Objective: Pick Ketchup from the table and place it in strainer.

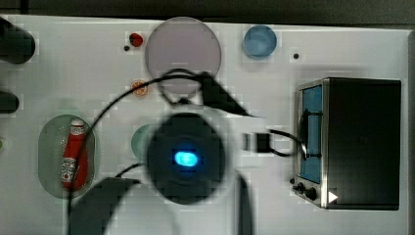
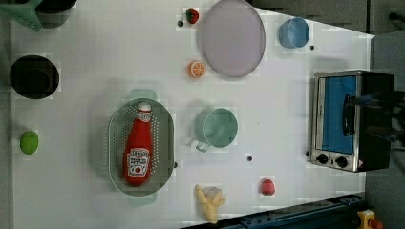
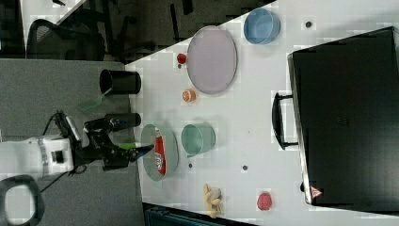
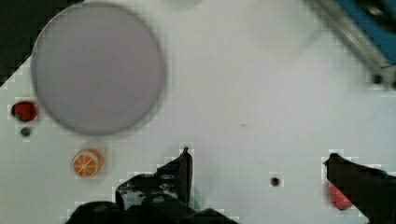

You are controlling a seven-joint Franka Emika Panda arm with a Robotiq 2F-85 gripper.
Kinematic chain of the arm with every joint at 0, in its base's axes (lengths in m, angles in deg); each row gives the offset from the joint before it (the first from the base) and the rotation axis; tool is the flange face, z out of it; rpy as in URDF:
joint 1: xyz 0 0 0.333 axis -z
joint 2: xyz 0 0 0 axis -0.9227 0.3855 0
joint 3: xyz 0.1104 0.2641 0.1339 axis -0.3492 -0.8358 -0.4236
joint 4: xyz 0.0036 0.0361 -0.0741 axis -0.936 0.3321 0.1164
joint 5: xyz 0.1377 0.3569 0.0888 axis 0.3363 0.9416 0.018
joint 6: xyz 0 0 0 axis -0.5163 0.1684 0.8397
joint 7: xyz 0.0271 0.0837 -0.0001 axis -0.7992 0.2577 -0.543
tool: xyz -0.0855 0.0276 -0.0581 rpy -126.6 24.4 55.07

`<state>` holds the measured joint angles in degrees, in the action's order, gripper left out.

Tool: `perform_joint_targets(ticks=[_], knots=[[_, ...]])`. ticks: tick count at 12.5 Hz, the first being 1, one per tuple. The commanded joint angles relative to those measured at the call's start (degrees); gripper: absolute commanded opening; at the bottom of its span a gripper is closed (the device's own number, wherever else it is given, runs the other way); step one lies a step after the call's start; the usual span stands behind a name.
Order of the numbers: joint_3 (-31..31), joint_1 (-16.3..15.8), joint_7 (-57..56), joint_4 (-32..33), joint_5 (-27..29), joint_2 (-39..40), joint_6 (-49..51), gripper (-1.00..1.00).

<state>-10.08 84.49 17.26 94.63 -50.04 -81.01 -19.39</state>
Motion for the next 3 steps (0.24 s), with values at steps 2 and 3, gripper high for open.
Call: perform_joint_targets(ticks=[2, 3], knots=[[3.76, -1.16, -6.21, -4.57, 2.78, -1.03, 9.22, 1.0], [4.61, -1.16, -6.2, -4.57, 4.02, -1.01, 9.15, 1.0]])
